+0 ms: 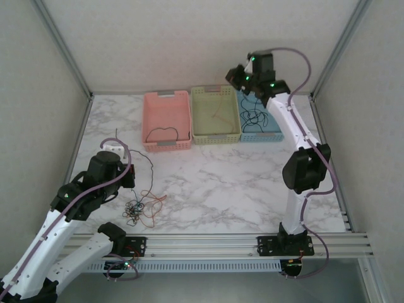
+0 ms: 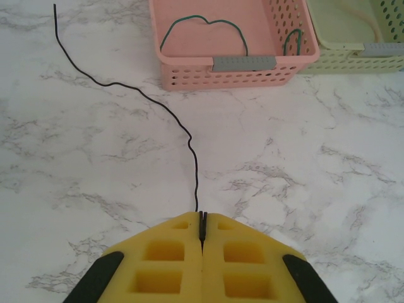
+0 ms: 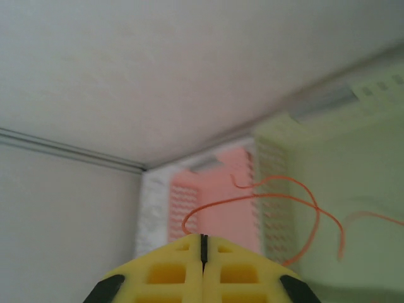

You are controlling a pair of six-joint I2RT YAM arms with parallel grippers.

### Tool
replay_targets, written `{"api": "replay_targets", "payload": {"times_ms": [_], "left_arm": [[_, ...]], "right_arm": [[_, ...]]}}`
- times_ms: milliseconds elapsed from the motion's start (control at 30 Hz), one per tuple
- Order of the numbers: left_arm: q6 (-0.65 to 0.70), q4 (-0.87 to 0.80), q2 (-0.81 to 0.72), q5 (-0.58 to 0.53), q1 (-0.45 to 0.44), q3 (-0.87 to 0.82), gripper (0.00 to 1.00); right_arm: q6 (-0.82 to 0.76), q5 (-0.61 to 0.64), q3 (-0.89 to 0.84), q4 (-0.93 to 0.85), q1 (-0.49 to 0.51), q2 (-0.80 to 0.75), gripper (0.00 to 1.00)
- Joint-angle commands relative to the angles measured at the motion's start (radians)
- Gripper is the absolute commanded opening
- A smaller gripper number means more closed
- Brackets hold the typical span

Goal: Untangle the cables

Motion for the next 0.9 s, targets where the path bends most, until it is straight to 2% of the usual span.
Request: {"api": "replay_targets", "payload": {"times_ms": [0, 100, 233, 300, 433, 500, 667, 867], "left_arm": [[0.018, 0.01, -0.007, 0.018, 0.011, -0.012, 0.0], [0.018, 0.011, -0.005, 0.018, 0.011, -0.012, 0.0], [0.018, 0.011, -0.004, 0.019, 0.011, -0.012, 0.0], [0.018, 0.011, -0.004, 0.021, 0.01, -0.012, 0.0], [0.019, 0.011, -0.002, 0.024, 0.012, -0.011, 0.0], [0.019, 0.011, -0.002, 0.024, 0.012, -0.012, 0.0], [0.019, 0.013, -0.002, 0.025, 0.012, -0.012, 0.0], [0.019, 0.014, 0.0, 0.034, 0.012, -0.012, 0.0]], "right_arm": [[-0.062, 0.094, -0.159, 0.088, 0.018, -0.04, 0.0], [-0.094, 0.136, -0.244, 0.091, 0.045, -0.014, 0.0], [-0.146, 0.149, -0.251, 0.046, 0.069, 0.034, 0.01], [-0.169, 0.16, -0.25, 0.036, 0.075, 0.039, 0.1], [-0.218, 0.207, -0.206, -0.016, 0.083, 0.034, 0.39], [-0.24, 0.218, -0.19, -0.034, 0.088, 0.02, 0.47], [-0.305, 0.258, -0.199, -0.048, 0.112, -0.07, 0.51], [-0.319, 0.22, -0.334, 0.02, 0.12, -0.212, 0.5]]}}
